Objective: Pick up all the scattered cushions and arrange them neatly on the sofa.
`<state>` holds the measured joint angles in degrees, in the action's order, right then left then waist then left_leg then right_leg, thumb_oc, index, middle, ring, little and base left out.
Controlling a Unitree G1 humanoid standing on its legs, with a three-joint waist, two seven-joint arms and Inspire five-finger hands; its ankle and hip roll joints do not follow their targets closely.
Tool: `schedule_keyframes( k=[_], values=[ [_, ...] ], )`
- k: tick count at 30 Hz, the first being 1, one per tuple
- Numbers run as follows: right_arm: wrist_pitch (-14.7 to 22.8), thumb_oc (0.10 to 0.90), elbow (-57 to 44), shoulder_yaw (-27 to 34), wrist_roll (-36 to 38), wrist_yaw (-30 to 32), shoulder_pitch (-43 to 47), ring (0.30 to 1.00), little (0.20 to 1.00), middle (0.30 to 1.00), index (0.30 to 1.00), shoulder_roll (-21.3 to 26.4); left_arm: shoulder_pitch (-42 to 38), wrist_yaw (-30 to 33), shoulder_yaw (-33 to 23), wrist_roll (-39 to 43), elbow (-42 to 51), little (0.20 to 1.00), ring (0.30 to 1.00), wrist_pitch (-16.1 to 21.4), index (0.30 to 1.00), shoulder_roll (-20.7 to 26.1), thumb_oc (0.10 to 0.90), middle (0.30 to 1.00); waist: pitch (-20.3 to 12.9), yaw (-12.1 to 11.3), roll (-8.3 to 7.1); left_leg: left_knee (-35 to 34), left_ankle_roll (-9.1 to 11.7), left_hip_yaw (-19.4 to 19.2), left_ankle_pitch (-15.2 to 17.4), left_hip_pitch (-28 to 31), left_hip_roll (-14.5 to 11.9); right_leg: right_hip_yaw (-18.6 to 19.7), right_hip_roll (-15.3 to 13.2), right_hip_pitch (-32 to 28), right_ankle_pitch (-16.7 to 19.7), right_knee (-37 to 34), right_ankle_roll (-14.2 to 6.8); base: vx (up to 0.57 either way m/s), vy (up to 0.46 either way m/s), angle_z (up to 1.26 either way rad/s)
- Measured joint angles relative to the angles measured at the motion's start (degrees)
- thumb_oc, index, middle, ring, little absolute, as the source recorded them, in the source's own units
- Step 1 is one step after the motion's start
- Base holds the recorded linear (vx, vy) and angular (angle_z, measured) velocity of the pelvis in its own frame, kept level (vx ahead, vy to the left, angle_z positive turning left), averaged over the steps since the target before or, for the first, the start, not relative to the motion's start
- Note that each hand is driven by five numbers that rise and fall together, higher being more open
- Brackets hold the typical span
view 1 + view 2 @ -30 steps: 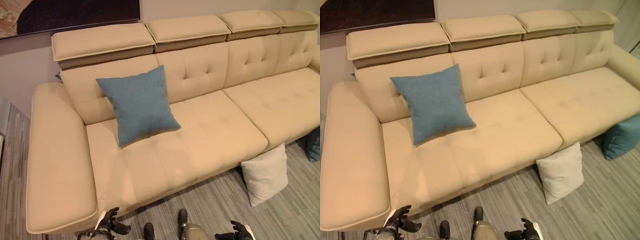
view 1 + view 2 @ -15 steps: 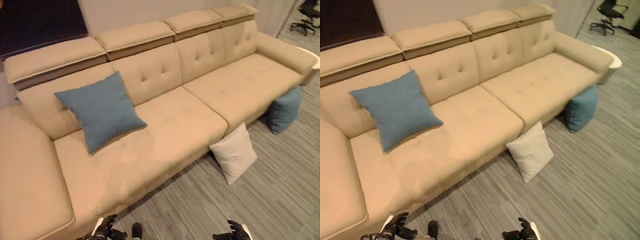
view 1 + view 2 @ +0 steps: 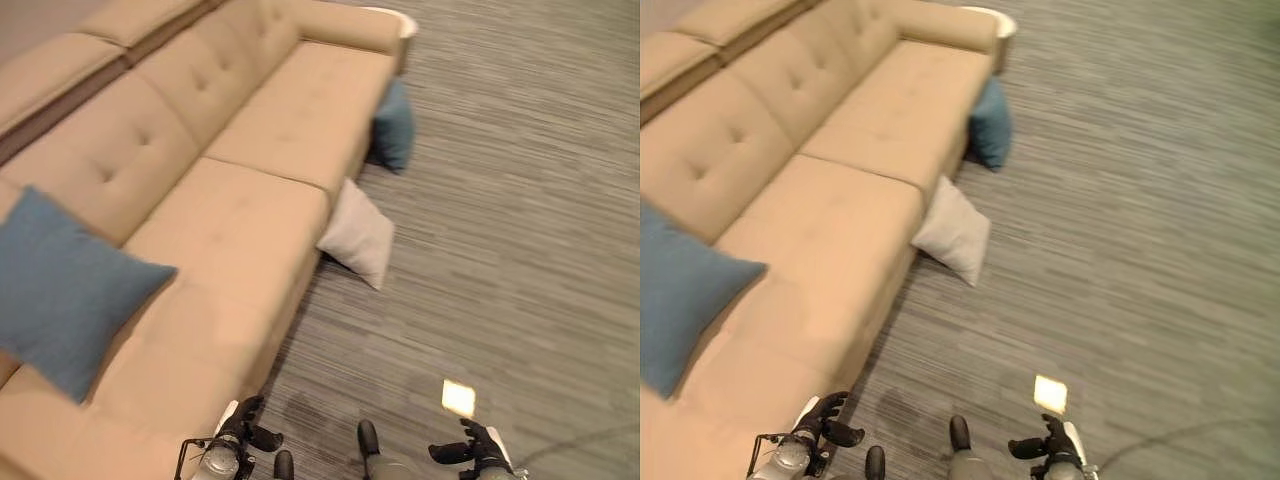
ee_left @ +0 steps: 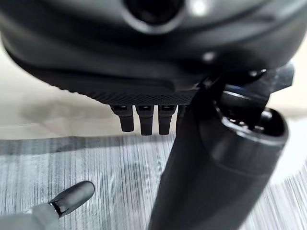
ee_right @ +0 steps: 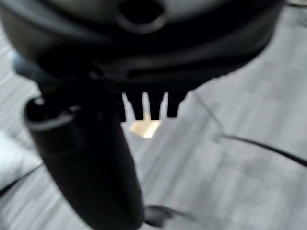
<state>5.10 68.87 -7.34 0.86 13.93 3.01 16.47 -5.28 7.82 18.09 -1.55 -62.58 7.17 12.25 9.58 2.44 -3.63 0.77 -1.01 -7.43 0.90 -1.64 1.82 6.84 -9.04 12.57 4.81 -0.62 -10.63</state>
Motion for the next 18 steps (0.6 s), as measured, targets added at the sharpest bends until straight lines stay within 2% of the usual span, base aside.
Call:
schedule_keyframes(
  k=[1,2,3,4,5,7,8,9,10,12,14,16,18],
  values=[
    [-0.7,0.8,0.0,-0.1,0.0,-0.1,-0.7,0.9,0.9,0.9,0.9,-0.7,0.2,0.1,-0.2,-0.2,0.0,0.9,0.9,-0.1,0.9,0.5,0.8,0.9,0.7,-1.0,0.82,-0.1,-0.4,-2.6,0.0,-0.1,-1.1,-5.1,-0.3,2.4,-1.5,3.5,-0.9,-0.05,-0.061,-1.14],
    [-0.9,0.8,0.1,-0.1,0.0,0.1,-1.5,0.9,0.9,0.9,0.9,-1.3,0.7,0.2,-0.4,-0.2,-0.1,0.9,0.9,-0.1,0.9,0.9,0.8,0.9,0.9,-1.1,1.17,0.1,-0.2,-5.5,-0.3,0.0,-2.3,-13.1,-1.7,3.2,-2.1,5.8,0.2,-0.04,-0.082,-1.63],
    [-1.2,0.8,0.3,-0.2,-0.1,-0.1,-2.1,0.9,0.9,0.9,0.9,-2.2,1.8,0.3,-0.9,-0.2,0.0,0.9,0.9,-0.1,0.9,1.6,0.8,0.9,0.9,-3.3,1.27,-0.9,-0.2,-8.6,-0.2,1.2,-3.1,-26.0,-3.7,3.8,-2.9,9.1,1.6,0.02,-0.077,-1.11],
    [-1.2,0.8,0.2,-0.2,-0.1,0.0,-3.0,0.9,0.9,0.9,0.9,-2.5,2.6,0.2,-1.9,-0.2,-0.6,0.9,0.9,-0.4,0.9,2.5,0.8,0.9,1.0,-2.4,1.39,-1.2,-0.3,-9.2,0.3,1.7,-3.4,-26.0,-3.8,1.6,-3.0,9.3,1.6,0.03,-0.127,-1.03],
    [-1.6,0.8,0.5,-0.2,-0.2,0.0,-3.3,0.9,0.9,0.9,0.9,-2.5,3.0,0.3,-2.6,-0.2,-0.6,0.9,0.9,-0.5,0.9,2.6,0.8,0.9,1.0,-2.9,1.34,-1.9,0.1,-9.9,-0.1,2.4,-3.4,-27.2,-4.2,0.5,-2.9,9.5,1.7,0.03,-0.105,-0.57],
    [-1.9,0.8,0.4,-0.1,-0.3,0.0,-3.0,0.9,0.9,0.9,0.9,-2.1,4.1,0.4,-3.3,-0.1,-0.6,0.9,0.9,-0.7,0.9,2.9,0.8,0.9,1.3,-3.9,2.35,-2.8,1.4,-12.7,-0.9,4.2,-5.0,-29.5,-3.7,0.1,-2.3,9.5,2.6,0.12,-0.191,-0.59],
    [-1.9,0.8,0.4,-0.2,-0.4,0.0,-3.0,0.9,0.9,0.9,0.9,-1.9,4.6,0.4,-3.4,-0.1,-0.6,0.9,0.9,-0.7,0.9,3.0,0.8,0.9,1.3,-4.2,2.51,-3.1,1.6,-12.4,-0.6,4.7,-5.0,-30.0,-3.3,-0.1,-1.4,9.4,3.4,0.14,-0.198,-0.34],
    [-1.8,0.8,0.3,0.0,-0.3,0.0,-3.1,0.9,0.9,0.9,0.9,-1.4,4.9,0.4,-3.7,-0.1,-1.0,0.9,0.9,-0.9,0.9,2.8,0.8,0.9,1.0,-3.5,3.28,-2.8,2.8,-12.8,0.2,5.1,-6.1,-30.0,-2.0,0.1,-1.5,9.7,5.8,0.18,-0.213,-0.39],
    [-1.8,0.8,0.3,0.3,-0.3,0.1,-3.2,0.9,0.9,0.9,0.9,-0.7,5.1,0.3,-3.6,-0.1,-2.0,0.9,0.9,-0.9,0.9,2.2,0.8,0.9,0.0,-3.7,4.46,-1.9,3.0,-11.3,0.7,4.9,-6.7,-28.6,-0.2,-0.3,-1.9,8.9,7.0,0.17,-0.226,-0.46],
    [-1.6,0.8,-0.1,0.4,-0.3,0.1,-2.9,0.9,0.9,0.9,0.9,0.0,5.1,0.3,-3.6,0.4,-2.2,0.9,0.9,-0.9,0.9,1.4,0.8,0.9,-0.8,-3.7,5.83,0.4,3.2,-9.2,1.3,4.2,-8.8,-27.8,2.0,-0.5,-2.7,8.6,8.5,0.15,-0.286,-0.34],
    [-1.2,0.8,-0.1,0.6,0.0,0.1,-3.0,0.9,0.9,0.9,0.9,0.3,4.2,0.3,-3.4,1.1,-2.1,0.9,0.9,-0.8,0.9,0.8,0.8,0.9,-0.9,-3.9,4.85,7.7,3.8,-5.3,0.4,1.9,-9.5,-27.1,2.8,-2.7,-3.2,6.6,9.6,0.07,-0.242,-0.11],
    [-0.7,0.8,-0.2,1.1,0.4,0.3,-2.7,0.9,0.9,0.9,0.9,0.6,3.2,0.3,-2.9,1.6,-1.9,0.9,0.9,-0.7,0.9,0.0,0.8,0.9,-0.9,-3.8,4.1,16.8,6.8,-2.1,-2.0,-2.6,-10.2,-27.1,3.2,-4.1,-3.2,4.8,9.7,0.08,-0.154,0.01],
    [-0.6,0.8,-0.1,1.1,0.5,0.5,-2.7,0.9,0.9,0.9,0.9,0.7,2.5,0.2,-2.5,1.6,-0.9,0.9,0.9,-0.6,0.9,0.2,0.8,0.9,-0.5,-4.5,2.84,22.7,8.0,-0.3,-3.4,-5.3,-10.3,-27.1,3.1,-5.1,-2.8,3.3,10.2,0.13,-0.14,-0.13]
  ],
)
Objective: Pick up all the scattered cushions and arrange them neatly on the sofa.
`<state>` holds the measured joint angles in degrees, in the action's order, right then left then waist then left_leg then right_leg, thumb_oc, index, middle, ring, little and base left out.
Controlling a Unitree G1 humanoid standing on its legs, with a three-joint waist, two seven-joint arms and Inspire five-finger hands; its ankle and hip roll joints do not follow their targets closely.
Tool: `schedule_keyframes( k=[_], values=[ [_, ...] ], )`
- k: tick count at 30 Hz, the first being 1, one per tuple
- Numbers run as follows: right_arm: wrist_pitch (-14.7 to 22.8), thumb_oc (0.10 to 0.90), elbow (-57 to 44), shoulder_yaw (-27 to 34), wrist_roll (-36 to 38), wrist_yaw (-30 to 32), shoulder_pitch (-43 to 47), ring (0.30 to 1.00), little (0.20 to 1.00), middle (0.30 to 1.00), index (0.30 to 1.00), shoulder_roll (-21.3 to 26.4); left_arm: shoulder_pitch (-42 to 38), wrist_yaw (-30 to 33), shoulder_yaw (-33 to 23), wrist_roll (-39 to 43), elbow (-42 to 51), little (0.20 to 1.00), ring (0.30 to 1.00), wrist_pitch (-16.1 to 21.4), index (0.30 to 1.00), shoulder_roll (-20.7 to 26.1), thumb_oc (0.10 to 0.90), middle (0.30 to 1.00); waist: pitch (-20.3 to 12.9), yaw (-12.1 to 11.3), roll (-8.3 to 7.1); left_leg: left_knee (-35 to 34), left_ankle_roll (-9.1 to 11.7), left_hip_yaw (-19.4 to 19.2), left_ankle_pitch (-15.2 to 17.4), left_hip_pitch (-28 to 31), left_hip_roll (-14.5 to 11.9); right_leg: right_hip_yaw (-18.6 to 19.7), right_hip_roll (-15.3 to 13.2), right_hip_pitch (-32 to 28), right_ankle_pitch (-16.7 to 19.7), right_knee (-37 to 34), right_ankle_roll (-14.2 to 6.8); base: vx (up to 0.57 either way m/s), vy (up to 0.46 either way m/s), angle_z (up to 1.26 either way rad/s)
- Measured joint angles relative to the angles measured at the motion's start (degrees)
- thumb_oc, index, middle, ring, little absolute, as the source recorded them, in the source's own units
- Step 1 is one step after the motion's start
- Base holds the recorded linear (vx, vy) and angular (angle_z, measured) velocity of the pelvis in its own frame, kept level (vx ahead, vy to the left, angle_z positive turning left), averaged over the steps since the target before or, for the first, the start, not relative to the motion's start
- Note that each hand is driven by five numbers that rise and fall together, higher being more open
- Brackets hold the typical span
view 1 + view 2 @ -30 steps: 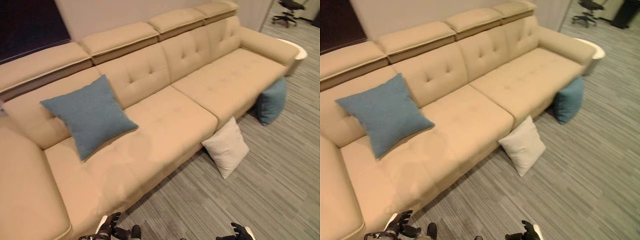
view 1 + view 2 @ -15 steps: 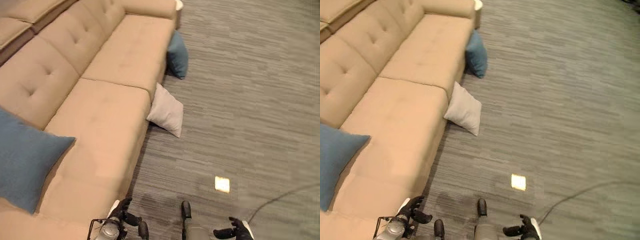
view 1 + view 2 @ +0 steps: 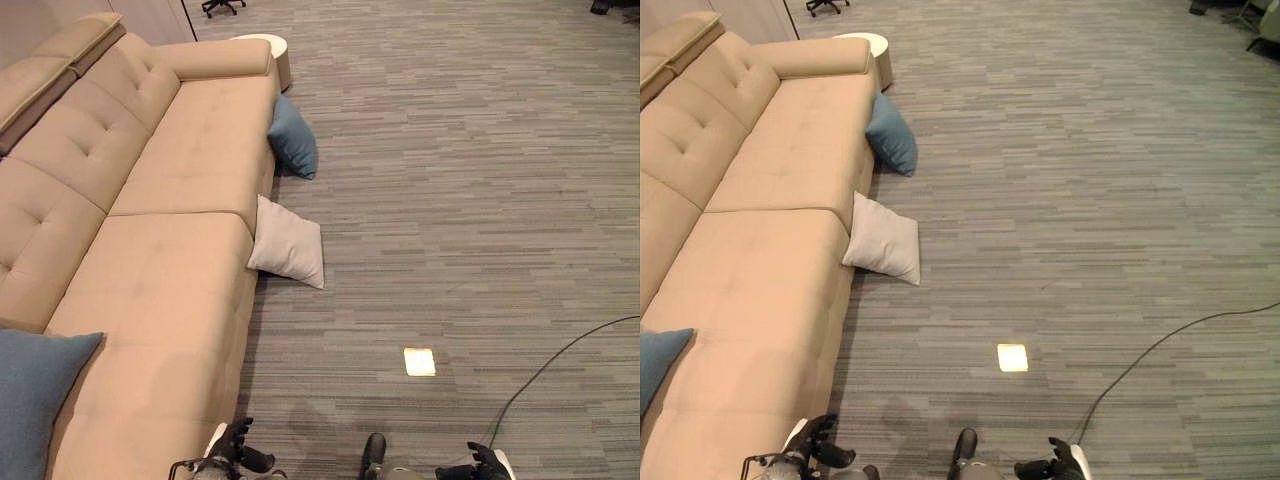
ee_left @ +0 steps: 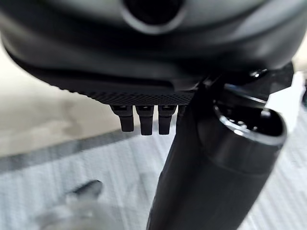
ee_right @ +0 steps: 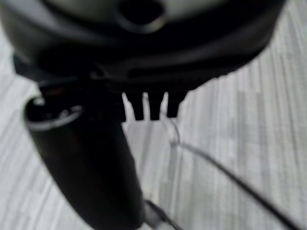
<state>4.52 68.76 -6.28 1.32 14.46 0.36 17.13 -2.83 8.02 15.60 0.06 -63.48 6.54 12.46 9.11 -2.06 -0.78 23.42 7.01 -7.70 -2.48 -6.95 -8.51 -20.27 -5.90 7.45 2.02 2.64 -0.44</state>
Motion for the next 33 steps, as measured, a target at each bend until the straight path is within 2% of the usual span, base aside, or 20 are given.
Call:
schedule_keyframes(
  k=[1,2,3,6,7,11,14,17,18,19,20,22,23,24,25,27,28,29,30,33],
  values=[
    [0.0,0.8,-0.1,0.0,0.0,0.1,0.1,0.9,0.9,0.9,0.9,0.3,0.1,0.1,-0.1,0.0,0.4,0.9,0.9,0.1,0.9,-0.4,0.8,0.9,-0.2,-0.1,0.74,2.6,0.5,2.0,-1.3,-0.9,0.1,0.5,0.8,-0.5,-0.9,0.0,1.5,0.22,-0.12,-0.18],
    [0.0,0.8,0.0,-0.1,0.1,0.6,0.0,0.9,0.9,0.9,0.9,0.4,-0.2,0.1,0.1,0.2,1.2,0.9,0.9,0.1,0.9,-0.9,0.8,0.9,0.2,-0.2,0.12,6.8,1.4,5.6,0.7,-4.0,1.3,2.0,1.5,-1.8,-0.8,-1.0,2.5,0.31,-0.162,-0.18],
    [0.0,0.8,0.1,-0.4,0.2,0.8,0.2,0.9,0.9,0.9,0.9,0.3,-0.3,0.1,0.1,0.6,1.2,0.9,0.9,0.4,0.9,-1.0,0.8,0.9,0.3,-0.4,-0.34,4.7,0.3,6.2,1.7,-4.3,3.4,3.7,1.5,-2.0,-0.9,-1.7,2.7,0.3,-0.122,-0.2],
    [-0.1,0.8,0.6,-1.8,0.1,0.8,1.4,0.9,0.9,0.9,0.9,0.2,-1.3,0.1,0.2,0.8,0.5,0.9,0.9,0.6,0.9,-1.2,0.8,0.9,0.8,-0.8,-1.09,-10.2,0.3,4.7,1.2,-4.4,7.8,5.1,1.8,-3.2,-1.1,-5.3,3.1,0.26,-0.041,-0.31],
    [-0.1,0.8,0.7,-2.1,0.1,0.8,1.7,0.9,0.9,0.9,0.9,0.1,-1.3,0.1,0.1,0.8,0.1,0.9,0.9,0.6,0.9,-1.2,0.8,0.9,0.7,-1.2,-0.52,-19.0,0.8,4.7,-0.4,-4.3,8.5,6.1,3.7,-4.2,-1.1,-7.0,3.2,0.29,-0.039,-0.53],
    [-0.1,0.8,1.2,-2.3,0.1,0.9,1.5,0.9,0.9,0.9,0.9,0.0,-2.0,0.2,0.0,0.9,-1.7,0.9,0.9,0.6,0.9,-1.0,0.8,0.9,0.5,-3.6,0.77,-27.1,3.0,4.3,-4.1,-5.0,8.0,6.8,7.3,-7.0,-1.1,-8.3,4.5,0.28,-0.026,-0.43],
    [-0.2,0.8,1.2,-2.3,0.0,1.0,1.3,0.9,0.9,0.9,0.9,0.0,-2.2,0.2,-0.8,1.7,-1.0,0.9,0.9,1.3,0.9,-1.1,0.8,0.9,0.4,-6.1,1.03,-24.0,4.2,1.8,-4.8,-7.0,7.5,9.6,8.1,-8.6,-1.2,-8.0,5.9,0.38,0.007,-0.64],
    [-0.3,0.8,1.7,-3.5,-0.9,0.8,0.5,0.9,0.9,0.9,0.9,-0.4,0.3,0.2,-2.5,1.6,-1.9,0.9,0.9,0.8,0.9,-1.1,0.8,0.9,-1.0,-6.4,1.11,-24.5,0.8,2.0,-6.0,-2.0,7.6,13.2,7.6,-12.7,-4.0,-7.5,3.5,0.46,0.027,-0.71],
    [-0.3,0.8,1.7,-3.5,-0.9,0.8,0.5,0.9,0.9,0.9,0.9,-0.4,0.3,0.2,-2.5,1.6,-1.9,0.9,0.9,0.8,0.9,-1.1,0.8,0.9,-1.0,-6.4,1.11,-24.5,0.8,2.0,-6.0,-2.0,7.6,13.2,7.6,-12.7,-4.0,-7.5,3.5,0.19,0.026,-0.54],
    [-0.2,0.8,2.8,-4.5,-1.2,0.5,0.0,0.9,0.9,0.9,0.9,-0.9,1.2,0.2,-3.9,1.6,-2.6,0.9,0.9,0.5,0.9,-0.8,0.8,0.9,-2.3,-6.7,-0.47,-23.4,-6.2,0.0,-2.7,-0.2,9.1,13.6,5.5,-11.6,-7.6,-2.1,-0.4,0.22,0.037,-0.36],
    [-0.2,0.8,2.8,-4.5,-1.2,0.4,-0.4,0.9,0.9,0.9,0.9,-1.2,1.8,0.1,-3.8,1.6,-2.4,0.9,0.9,0.5,0.9,-0.3,0.8,0.9,-2.4,-6.6,-0.92,-23.6,-9.5,-0.5,-1.8,0.9,9.6,12.6,4.6,-9.9,-10.2,3.7,-2.7,0.16,0.026,-0.39],
    [-0.2,0.8,2.1,-4.6,-1.3,-0.2,0.0,0.9,0.9,0.9,0.9,-1.8,1.6,0.1,-3.7,1.6,-1.2,0.9,0.9,0.3,0.9,1.2,0.8,0.9,-2.7,-6.3,-1.86,-23.5,-11.2,-0.9,-1.6,2.1,10.1,12.9,2.2,-1.5,-13.0,22.7,-7.5,0.18,0.025,-0.06],
    [-0.2,0.8,1.1,-4.5,-1.3,-0.3,0.4,0.9,0.9,0.9,0.9,-1.7,1.3,0.2,-2.8,1.7,-0.8,0.9,0.9,0.1,0.9,1.9,0.8,0.9,-2.2,-5.6,-1.77,-23.8,-11.3,-0.5,-1.4,2.5,10.3,12.1,0.0,5.4,-12.0,35.6,-13.2,0.11,0.011,0.21],
    [-0.2,0.8,0.5,-4.5,-1.3,-0.3,0.4,0.9,0.9,0.9,0.9,-1.8,0.2,0.2,-1.9,1.7,-0.9,0.9,0.9,0.0,0.9,2.3,0.8,0.9,-2.0,-5.2,-1.83,-23.8,-11.3,0.2,-1.3,2.7,10.7,11.9,-1.7,8.7,-11.6,41.3,-15.0,0.15,0.009,0.6],
    [-0.3,0.8,0.5,-4.5,-1.3,-0.5,0.9,0.9,0.9,0.9,0.9,-2.2,-0.7,0.2,-1.0,2.1,-0.2,0.9,0.9,0.0,0.9,2.9,0.8,0.9,-1.7,-4.8,-1.86,-24.0,-11.7,1.0,-0.9,4.0,11.6,10.5,-4.5,11.7,-11.5,43.7,-14.8,0.27,-0.04,0.68],
    [-0.5,0.8,0.7,-4.5,-1.5,-0.3,1.1,0.9,0.9,0.9,0.9,-1.6,-0.7,0.6,-1.1,2.2,0.9,0.9,0.9,0.1,0.9,3.2,0.8,0.9,-1.3,-5.6,-1.29,-24.0,-12.5,1.6,1.1,6.5,12.2,9.5,-7.3,12.3,-11.0,40.7,-14.3,0.38,-0.122,0.42],
    [-0.6,0.8,0.5,-4.5,-1.8,-0.4,1.9,0.9,0.9,0.9,0.9,-0.7,-0.3,1.2,-1.3,2.2,1.1,0.9,0.9,0.1,0.9,3.0,0.8,0.9,-0.9,-5.6,-1.27,-23.8,-12.5,1.9,2.8,8.0,12.5,5.6,-9.5,11.5,-11.5,32.7,-10.5,0.31,-0.162,0.06],
    [-0.4,0.8,0.1,-4.5,-1.9,-0.4,2.9,0.9,0.9,0.9,0.9,-0.5,-0.1,1.5,-1.4,2.2,0.7,0.9,0.9,0.0,0.9,3.2,0.8,0.9,-0.6,-5.6,-1.13,-23.9,-12.3,1.9,3.4,8.9,12.4,5.2,-9.5,11.7,-10.7,27.9,-9.6,0.43,-0.239,-0.05],
    [-0.2,0.8,-0.1,-4.5,-2.1,-0.6,3.6,0.9,0.9,0.9,0.9,-0.6,0.0,1.5,-1.9,2.2,-0.2,0.9,0.9,0.1,0.9,3.3,0.8,0.9,-0.3,-5.4,-0.67,-23.8,-11.5,2.0,4.2,9.0,12.4,5.6,-9.2,12.2,-10.2,23.6,-9.3,0.24,-0.155,-0.08],
    [0.1,0.8,-2.0,-4.5,-2.3,-0.7,5.4,0.9,0.9,0.9,0.9,-0.8,0.3,1.4,-2.5,2.2,-4.1,0.9,0.9,-0.5,0.9,2.6,0.8,0.9,0.6,-3.4,-0.13,-24.4,-9.7,3.1,6.1,11.6,12.4,7.3,-9.1,13.2,-1.7,5.0,-10.5,0.34,-0.228,0.15]
  ],
)
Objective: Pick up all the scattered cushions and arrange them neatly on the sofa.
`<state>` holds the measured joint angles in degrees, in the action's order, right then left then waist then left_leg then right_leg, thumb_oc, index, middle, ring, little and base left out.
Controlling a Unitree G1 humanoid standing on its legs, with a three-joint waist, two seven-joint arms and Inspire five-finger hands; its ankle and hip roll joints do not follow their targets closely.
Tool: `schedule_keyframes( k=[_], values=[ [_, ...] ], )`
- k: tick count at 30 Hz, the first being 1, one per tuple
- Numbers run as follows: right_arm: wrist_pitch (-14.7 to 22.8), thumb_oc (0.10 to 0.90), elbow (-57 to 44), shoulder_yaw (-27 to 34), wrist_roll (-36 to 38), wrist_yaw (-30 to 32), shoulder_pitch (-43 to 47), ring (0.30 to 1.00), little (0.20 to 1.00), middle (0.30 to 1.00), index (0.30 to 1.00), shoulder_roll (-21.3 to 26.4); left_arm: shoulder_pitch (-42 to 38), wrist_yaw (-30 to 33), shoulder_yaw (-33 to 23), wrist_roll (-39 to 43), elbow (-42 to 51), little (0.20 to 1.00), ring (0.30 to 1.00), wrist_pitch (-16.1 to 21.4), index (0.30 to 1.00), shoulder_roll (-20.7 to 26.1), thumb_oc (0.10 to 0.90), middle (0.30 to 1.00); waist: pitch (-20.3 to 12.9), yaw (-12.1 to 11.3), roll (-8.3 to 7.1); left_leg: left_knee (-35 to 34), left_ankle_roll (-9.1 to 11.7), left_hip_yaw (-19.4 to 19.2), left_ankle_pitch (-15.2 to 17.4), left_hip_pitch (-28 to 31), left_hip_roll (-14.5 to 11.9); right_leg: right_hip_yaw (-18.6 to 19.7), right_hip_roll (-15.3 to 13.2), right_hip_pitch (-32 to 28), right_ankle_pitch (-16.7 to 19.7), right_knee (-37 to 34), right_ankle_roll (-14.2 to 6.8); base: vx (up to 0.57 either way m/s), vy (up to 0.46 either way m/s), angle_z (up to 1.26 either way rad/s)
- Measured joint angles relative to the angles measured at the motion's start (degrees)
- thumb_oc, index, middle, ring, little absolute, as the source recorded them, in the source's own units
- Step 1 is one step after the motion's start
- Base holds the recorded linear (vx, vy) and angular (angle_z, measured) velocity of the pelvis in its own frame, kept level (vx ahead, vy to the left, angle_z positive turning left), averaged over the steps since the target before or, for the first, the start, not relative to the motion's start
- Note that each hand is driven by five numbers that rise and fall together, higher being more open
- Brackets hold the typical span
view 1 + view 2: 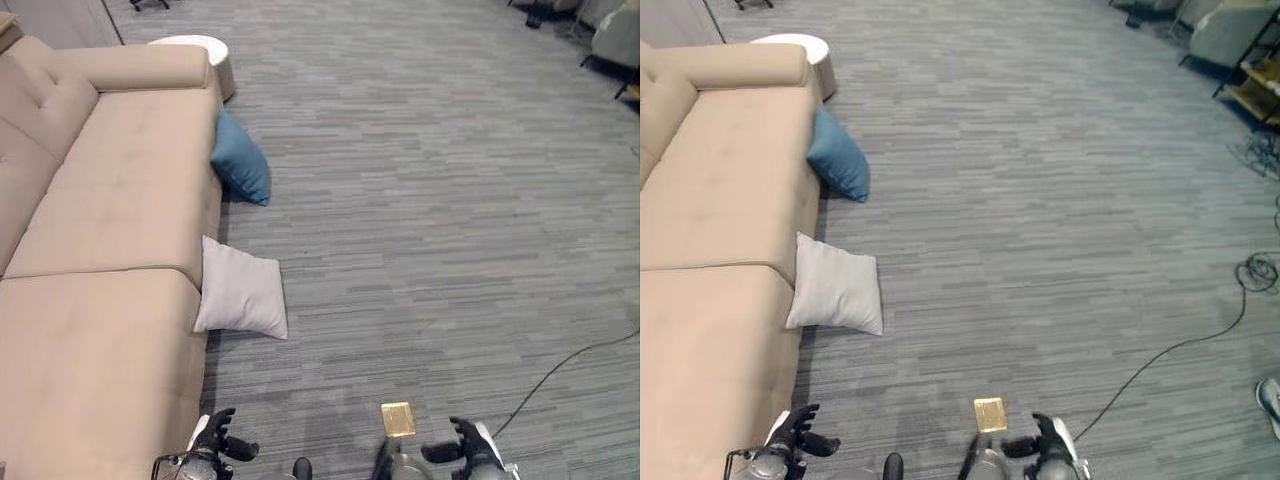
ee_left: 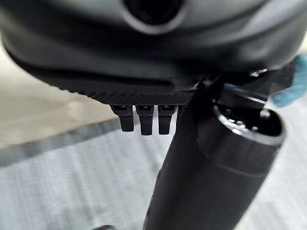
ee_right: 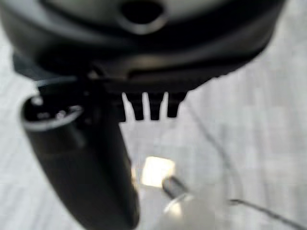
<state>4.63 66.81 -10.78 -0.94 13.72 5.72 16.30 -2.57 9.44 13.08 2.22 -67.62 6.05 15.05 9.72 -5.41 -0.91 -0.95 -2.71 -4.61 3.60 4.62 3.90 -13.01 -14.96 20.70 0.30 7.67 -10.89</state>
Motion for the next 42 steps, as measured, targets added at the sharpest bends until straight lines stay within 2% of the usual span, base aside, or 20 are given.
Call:
schedule_keyframes(
  k=[3,5,10,12,13,16,17,18,20,23,24,27,28,30,31,34,35,38,40,42],
  values=[
    [-0.4,0.8,0.5,0.1,0.0,-0.8,-1.7,0.9,0.9,0.9,0.9,-0.6,1.1,0.0,-0.2,-0.1,-1.0,0.9,0.9,0.0,0.9,-0.7,0.8,0.9,-0.1,1.0,-0.12,-2.2,1.9,2.7,1.8,4.8,-1.0,2.0,1.3,-2.7,4.7,-4.6,2.8,0.36,-0.261,0.44],
    [-0.3,0.8,0.5,0.8,0.1,-0.9,-2.0,0.9,0.9,0.9,0.9,-0.2,2.5,-0.2,0.4,-0.1,-1.4,0.9,0.9,-0.1,0.9,-2.6,0.8,0.9,-1.1,1.8,2.62,0.1,3.6,4.5,3.0,5.8,-5.7,2.1,5.4,-4.6,6.2,-2.7,5.3,0.22,-0.226,0.44],
    [0.0,0.8,-0.1,2.0,1.5,-0.7,-2.8,0.9,0.9,0.9,0.9,0.0,-0.1,-0.8,0.9,-0.1,0.0,0.9,0.9,0.0,0.9,-2.7,0.8,0.9,-2.0,1.7,-0.54,24.6,12.0,5.1,-3.4,-5.8,-9.4,-3.4,8.5,-11.1,6.5,-6.3,10.9,0.16,-0.31,0.41],
    [0.1,0.8,0.1,2.3,1.8,-0.6,-2.8,0.9,0.9,0.9,0.9,0.0,-0.6,-1.0,0.8,0.0,1.9,0.9,0.9,0.1,0.9,-2.0,0.8,0.9,-1.3,1.1,-1.79,35.3,11.4,4.7,-7.7,-11.5,-10.3,-3.7,9.1,-13.0,5.3,-7.2,14.5,0.16,-0.156,0.09],
    [-0.1,0.8,0.3,2.1,2.1,-0.2,-2.9,0.9,0.9,0.9,0.9,0.3,-0.3,-1.1,0.6,0.0,3.5,0.9,0.9,0.4,0.9,-1.7,0.8,0.9,-1.0,0.4,-2.19,39.4,9.4,3.6,-5.5,-14.4,-10.7,-3.5,10.7,-15.7,4.3,-9.0,15.8,0.23,-0.128,-0.17],
    [-0.2,0.8,0.5,2.2,2.3,0.3,-2.8,0.9,0.9,0.9,0.9,0.7,-1.0,-1.3,1.2,0.0,3.7,0.9,0.9,0.5,0.9,-2.0,0.8,0.9,-0.6,0.5,-2.18,32.1,7.8,1.6,-3.3,-17.5,-7.7,-3.1,12.2,-18.6,1.7,-11.4,17.9,0.27,-0.104,-0.01],
    [-0.2,0.8,0.5,2.2,2.3,0.3,-2.9,0.9,0.9,0.9,0.9,0.7,-1.1,-1.3,1.3,0.0,3.7,0.9,0.9,0.5,0.9,-2.0,0.8,0.9,-0.6,0.5,-2.23,31.3,7.8,1.4,-3.3,-17.7,-7.5,-3.2,12.2,-18.9,1.7,-11.7,17.9,0.23,-0.027,0.01],
    [-0.2,0.8,0.8,1.4,2.3,0.3,-3.5,0.9,0.9,0.9,0.9,0.7,-1.5,-1.3,1.7,0.0,3.5,0.9,0.9,0.5,0.9,-2.0,0.8,0.9,-0.4,0.4,-2.3,17.7,7.9,-1.8,-3.7,-17.9,-6.2,-4.6,12.9,-20.6,2.1,-13.4,16.3,0.25,-0.014,0.02],
    [-0.2,0.8,2.1,0.4,2.3,0.3,-3.4,0.9,0.9,0.9,0.9,0.6,-1.7,-1.3,2.2,0.0,3.5,0.9,0.9,0.5,0.9,-2.2,0.8,0.9,0.1,0.4,-1.47,6.4,9.1,-2.9,-6.3,-18.1,-5.9,-6.1,14.4,-22.3,0.5,-13.4,14.9,0.22,-0.008,0.07],
    [-0.3,0.8,2.6,0.0,2.5,0.4,-4.1,0.9,0.9,0.9,0.9,0.6,-1.9,-1.4,2.5,0.0,3.6,0.9,0.9,0.8,0.9,-2.5,0.8,0.9,0.4,-0.1,-0.53,-1.3,10.4,-3.3,-10.5,-19.4,-6.1,-7.8,16.7,-24.7,-1.4,-13.5,15.2,0.29,0.007,0.06],
    [-0.3,0.8,2.6,0.0,2.5,0.5,-4.5,0.9,0.9,0.9,0.9,0.6,-2.1,-1.3,2.4,-0.1,3.4,0.9,0.9,1.2,0.9,-2.6,0.8,0.9,-0.1,-0.1,-0.15,-0.7,10.4,-7.9,-12.4,-20.0,-6.4,-8.8,17.5,-26.6,-2.9,-13.0,15.4,0.4,0.064,-0.04],
    [-0.3,0.8,2.8,-0.1,2.4,0.4,-5.1,0.9,0.9,0.9,0.9,0.5,0.1,-1.4,-0.2,-0.1,2.4,0.9,0.9,1.1,0.9,-3.0,0.8,0.9,-0.8,-0.2,0.06,-1.0,6.3,-6.3,-11.5,-15.0,-4.7,-7.1,17.6,-31.3,-6.0,-12.9,11.5,0.33,0.072,-0.14],
    [-0.3,0.8,2.8,0.0,2.4,0.5,-5.7,0.9,0.9,0.9,0.9,0.2,1.6,-1.5,-0.1,-0.1,2.1,0.9,0.9,0.9,0.9,-2.7,0.8,0.9,-2.0,-0.1,-0.19,-1.8,-0.6,-5.5,-13.0,-12.2,-3.8,-6.6,16.8,-32.7,-8.0,-11.3,10.1,0.26,0.131,-0.08],
    [-0.2,0.8,2.3,-0.1,2.1,0.2,-4.8,0.9,0.9,0.9,0.9,-0.1,1.3,-1.4,0.3,-0.1,2.9,0.9,0.9,1.0,0.9,-2.1,0.8,0.9,-2.3,-0.9,-0.21,-1.1,-3.6,-4.1,-10.7,-10.8,-3.0,-6.1,13.7,-28.4,-10.3,-0.5,5.1,0.29,0.209,0.11],
    [-0.2,0.8,2.4,0.1,2.0,0.1,-4.6,0.9,0.9,0.9,0.9,-0.1,1.0,-1.7,0.4,-0.1,2.4,0.9,0.9,1.0,0.9,-2.0,0.8,0.9,-2.3,-1.2,-0.61,-0.6,-3.3,-4.2,-8.8,-9.6,-1.8,-5.3,12.5,-28.3,-9.4,3.0,4.6,0.23,0.192,0.3],
    [-0.1,0.8,1.7,0.0,1.7,0.1,-4.7,0.9,0.9,0.9,0.9,0.7,0.4,-2.4,2.0,-0.1,1.9,0.9,0.9,0.4,0.9,-2.1,0.8,0.9,-2.2,-0.6,0.8,-1.6,-4.2,0.4,-6.3,-3.9,0.3,-4.4,4.3,-15.4,-7.8,38.6,1.4,0.16,0.074,0.64],
    [0.0,0.8,1.5,-0.1,1.7,0.0,-4.5,0.9,0.9,0.9,0.9,0.1,0.3,-2.4,2.2,-0.1,1.9,0.9,0.9,0.5,0.9,-1.6,0.8,0.9,-2.6,-0.1,0.2,-1.5,-4.4,1.4,-6.1,-3.4,1.0,-2.2,3.3,-12.0,-8.9,42.2,0.0,0.21,-0.033,1.09],
    [-0.1,0.8,0.6,-0.5,1.7,-1.1,-2.2,0.9,0.9,0.9,0.9,-0.3,0.1,-1.9,2.5,0.0,2.5,0.9,0.9,0.3,0.9,-1.0,0.8,0.9,-2.0,-0.8,1.06,-1.4,-5.6,4.9,-3.1,-1.4,1.2,2.7,3.9,-2.0,-11.1,36.7,1.1,0.28,-0.109,0.52],
    [0.5,0.8,-0.3,-0.6,1.8,-1.1,-1.5,0.9,0.9,0.9,0.9,-0.3,0.0,-1.7,2.5,0.0,1.7,0.9,0.9,0.0,0.9,-1.3,0.8,0.9,-1.2,0.8,2.06,-1.5,-4.8,8.3,-3.1,-0.2,0.7,6.5,7.5,-1.6,-10.8,22.3,2.8,0.19,-0.131,0.84],
    [0.9,0.8,0.0,-1.2,2.3,-1.1,-1.7,0.9,0.9,0.9,0.9,-1.0,-0.3,-1.6,2.5,0.0,0.1,0.9,0.9,0.0,0.9,-1.5,0.8,0.9,-0.6,1.6,1.09,-0.9,-3.5,11.3,-2.2,1.1,1.0,10.4,10.4,-1.5,-6.8,9.6,3.9,0.2,-0.153,1.13]
  ],
)
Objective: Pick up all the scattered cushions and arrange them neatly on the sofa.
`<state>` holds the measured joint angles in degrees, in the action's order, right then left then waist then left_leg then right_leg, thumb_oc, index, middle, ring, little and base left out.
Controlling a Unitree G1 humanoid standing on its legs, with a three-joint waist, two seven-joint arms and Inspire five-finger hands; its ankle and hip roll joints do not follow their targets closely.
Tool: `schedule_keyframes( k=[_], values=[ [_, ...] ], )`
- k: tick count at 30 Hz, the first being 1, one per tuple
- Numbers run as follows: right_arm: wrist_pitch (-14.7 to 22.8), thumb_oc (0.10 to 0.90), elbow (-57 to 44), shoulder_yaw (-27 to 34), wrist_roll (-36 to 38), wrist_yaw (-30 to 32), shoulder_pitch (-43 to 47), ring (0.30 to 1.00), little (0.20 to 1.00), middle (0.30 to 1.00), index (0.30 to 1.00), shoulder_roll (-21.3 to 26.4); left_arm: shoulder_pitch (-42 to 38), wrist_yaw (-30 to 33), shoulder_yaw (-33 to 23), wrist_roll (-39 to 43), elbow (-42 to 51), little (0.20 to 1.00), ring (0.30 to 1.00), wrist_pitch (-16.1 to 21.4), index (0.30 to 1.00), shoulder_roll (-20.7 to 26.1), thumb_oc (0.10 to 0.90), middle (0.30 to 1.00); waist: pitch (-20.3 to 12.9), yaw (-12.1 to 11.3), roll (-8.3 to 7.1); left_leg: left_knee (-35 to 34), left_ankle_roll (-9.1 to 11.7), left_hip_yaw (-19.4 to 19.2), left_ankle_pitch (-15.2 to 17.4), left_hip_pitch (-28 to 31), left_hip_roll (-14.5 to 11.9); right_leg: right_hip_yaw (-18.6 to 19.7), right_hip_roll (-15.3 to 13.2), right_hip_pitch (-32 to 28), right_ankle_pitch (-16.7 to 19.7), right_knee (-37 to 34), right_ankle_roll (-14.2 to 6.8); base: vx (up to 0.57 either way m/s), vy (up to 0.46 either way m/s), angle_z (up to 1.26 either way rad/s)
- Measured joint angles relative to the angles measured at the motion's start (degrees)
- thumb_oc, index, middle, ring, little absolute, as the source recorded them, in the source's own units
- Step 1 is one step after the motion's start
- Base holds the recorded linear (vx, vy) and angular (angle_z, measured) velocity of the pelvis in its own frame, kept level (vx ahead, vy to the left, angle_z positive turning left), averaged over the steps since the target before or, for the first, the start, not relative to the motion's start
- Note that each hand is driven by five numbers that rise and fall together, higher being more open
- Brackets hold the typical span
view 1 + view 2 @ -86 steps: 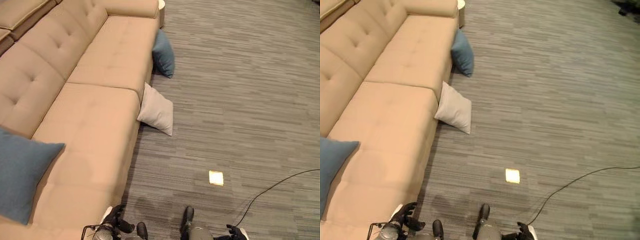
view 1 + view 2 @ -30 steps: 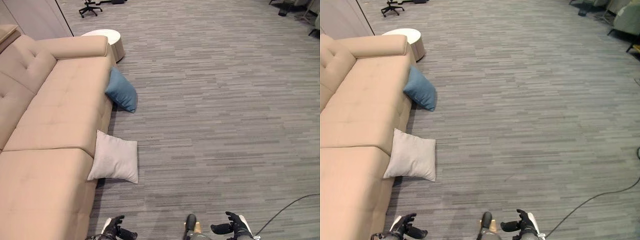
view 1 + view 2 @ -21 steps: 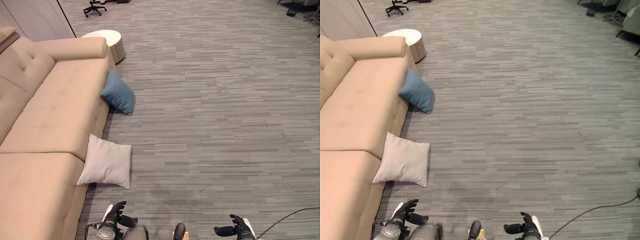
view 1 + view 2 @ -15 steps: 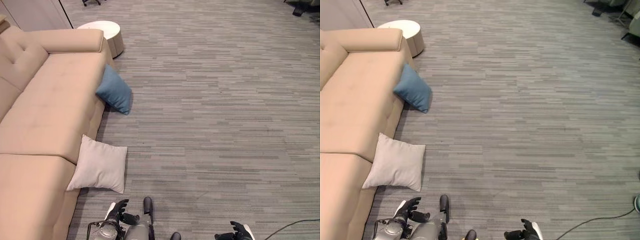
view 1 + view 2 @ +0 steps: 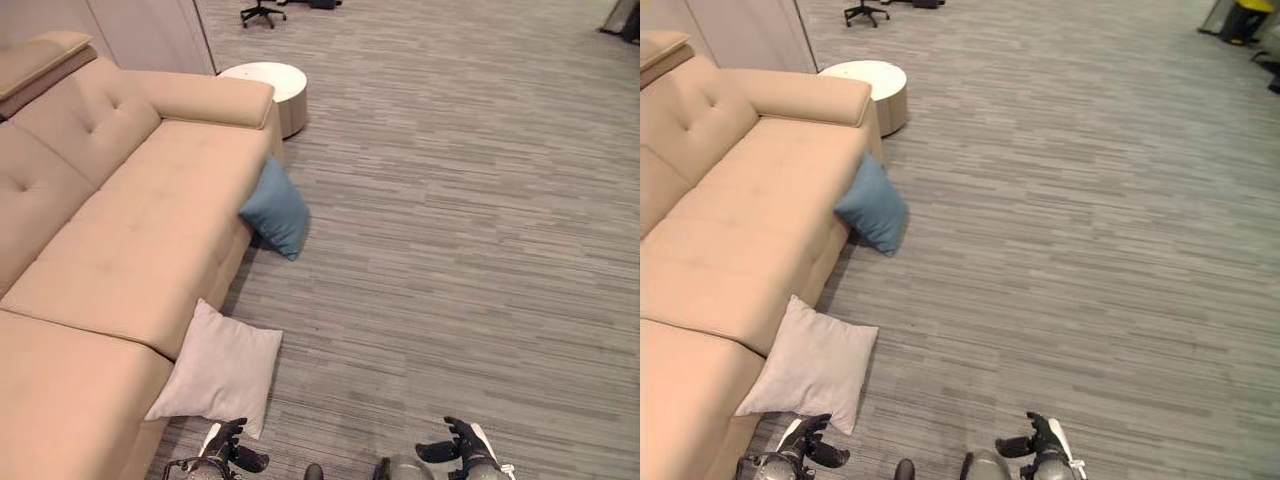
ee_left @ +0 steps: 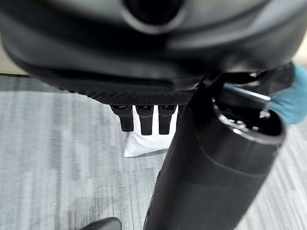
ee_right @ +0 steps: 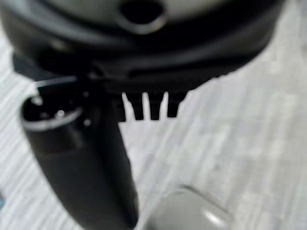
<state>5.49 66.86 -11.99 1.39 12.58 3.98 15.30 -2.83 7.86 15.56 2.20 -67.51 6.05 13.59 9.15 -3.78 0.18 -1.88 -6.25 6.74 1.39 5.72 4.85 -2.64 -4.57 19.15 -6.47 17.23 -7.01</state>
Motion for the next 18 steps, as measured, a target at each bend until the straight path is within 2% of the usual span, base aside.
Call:
schedule_keyframes(
  k=[2,3,4,5,6,9,11,12,14,15,17,18],
  values=[
    [0.0,0.8,-0.2,-0.7,0.4,0.1,-1.5,0.9,0.9,0.9,0.9,-0.5,0.2,0.2,0.1,-0.1,-1.4,0.9,0.9,0.1,0.9,-0.4,0.8,0.9,-0.1,1.2,-1.17,2.0,1.0,5.6,2.1,-0.3,0.4,6.5,2.7,-0.8,4.1,-6.7,-1.0,0.2,-0.19,1.61],
    [-0.2,0.8,-0.2,-0.8,0.6,0.0,-3.1,0.9,0.9,0.9,0.9,-0.5,0.0,0.1,0.3,-0.1,-2.4,0.9,0.9,0.3,0.9,-0.9,0.8,0.9,0.0,1.7,-2.16,1.7,2.1,10.6,2.9,1.2,0.7,6.2,2.4,-3.1,8.4,-8.9,1.5,0.14,-0.196,1.87],
    [-0.3,0.8,0.1,-0.7,0.6,0.0,-3.6,0.9,0.9,0.9,0.9,-0.5,0.0,-0.3,0.1,-0.2,-2.5,0.9,0.9,0.4,0.9,-0.9,0.8,0.9,-0.1,1.6,-2.14,2.3,2.7,11.8,3.3,1.3,0.4,4.9,2.4,-4.2,10.1,-9.6,2.8,0.08,-0.14,1.48],
    [-0.5,0.8,0.2,-0.7,0.6,-0.1,-3.6,0.9,0.9,0.9,0.9,-0.4,0.0,-0.3,0.1,-0.2,-2.1,0.9,0.9,0.4,0.9,-0.8,0.8,0.9,-0.2,1.6,-2.06,3.3,3.7,10.9,3.9,1.3,0.6,3.9,2.4,-4.6,11.3,-10.0,3.0,0.07,-0.19,0.98],
    [-0.5,0.8,0.1,-0.2,0.7,-0.1,-2.9,0.9,0.9,0.9,0.9,0.0,1.0,-0.2,0.1,-0.1,-1.9,0.9,0.9,0.5,0.9,-0.9,0.8,0.9,-0.2,1.1,-1.8,6.5,4.9,7.9,4.3,-0.2,-0.4,1.9,2.6,-6.2,13.1,-11.5,6.1,0.06,-0.165,0.76],
    [-0.1,0.8,-0.2,1.4,1.4,0.1,-0.8,0.9,0.9,0.9,0.9,0.4,1.0,0.1,-0.1,0.0,-1.7,0.9,0.9,0.5,0.9,-0.9,0.8,0.9,-0.1,0.4,-1.96,13.9,6.4,5.2,4.7,-4.8,-0.4,-1.4,2.4,-9.7,14.4,-17.1,7.4,0.03,-0.135,0.62],
    [0.1,0.8,-0.3,1.2,1.8,0.1,-0.8,0.9,0.9,0.9,0.9,1.2,-0.9,0.3,-0.7,0.0,-1.6,0.9,0.9,0.6,0.9,-0.9,0.8,0.9,0.6,0.2,-3.22,23.0,9.0,-1.0,4.7,-9.8,-0.1,-4.7,1.1,-13.5,15.3,-21.4,9.2,0.03,-0.088,1.0],
    [0.4,0.8,-0.4,1.3,2.0,0.1,0.1,0.9,0.9,0.9,0.9,1.9,-0.8,0.4,-1.1,0.0,-1.1,0.9,0.9,1.2,0.9,-0.9,0.8,0.9,0.8,-0.4,-3.46,23.2,8.8,-6.6,5.0,-11.5,-2.0,-6.7,1.5,-14.6,14.4,-21.9,10.6,0.09,-0.133,0.87],
    [0.9,0.8,-0.6,1.2,2.5,0.2,0.6,0.9,0.9,0.9,0.9,2.1,-1.8,0.3,-1.2,0.1,-0.9,0.9,0.9,1.1,0.9,-0.9,0.8,0.9,1.2,0.1,-3.29,22.0,8.8,-11.5,5.0,-14.6,-4.8,-12.0,1.7,-15.7,13.6,-23.0,11.5,0.1,-0.094,1.01],
    [1.0,0.8,-0.7,1.2,2.6,0.2,0.4,0.9,0.9,0.9,0.9,2.1,-2.6,0.2,-1.1,0.1,-0.5,0.9,0.9,1.1,0.9,-0.8,0.8,0.9,1.5,0.3,-3.49,19.3,9.0,-13.4,4.8,-15.8,-5.6,-14.5,1.7,-16.2,12.8,-23.0,11.3,0.1,-0.047,1.24],
    [1.0,0.8,-0.5,1.2,2.9,0.1,-1.1,0.9,0.9,0.9,0.9,1.9,-2.6,0.1,-1.0,0.0,0.8,0.9,0.9,1.2,0.9,-0.6,0.8,0.9,1.6,0.1,-3.75,14.9,9.3,-15.8,4.0,-16.6,-6.1,-17.2,1.8,-16.9,11.8,-23.0,10.9,0.1,-0.011,0.96],
    [0.9,0.8,-0.2,1.2,3.1,0.1,-1.8,0.9,0.9,0.9,0.9,1.8,-3.0,0.1,-1.0,0.0,1.0,0.9,0.9,1.1,0.9,-0.6,0.8,0.9,1.5,0.2,-3.67,11.8,9.1,-18.4,3.0,-17.1,-6.6,-19.4,1.8,-17.4,11.1,-23.0,10.4,0.18,0.018,1.05]
  ],
)
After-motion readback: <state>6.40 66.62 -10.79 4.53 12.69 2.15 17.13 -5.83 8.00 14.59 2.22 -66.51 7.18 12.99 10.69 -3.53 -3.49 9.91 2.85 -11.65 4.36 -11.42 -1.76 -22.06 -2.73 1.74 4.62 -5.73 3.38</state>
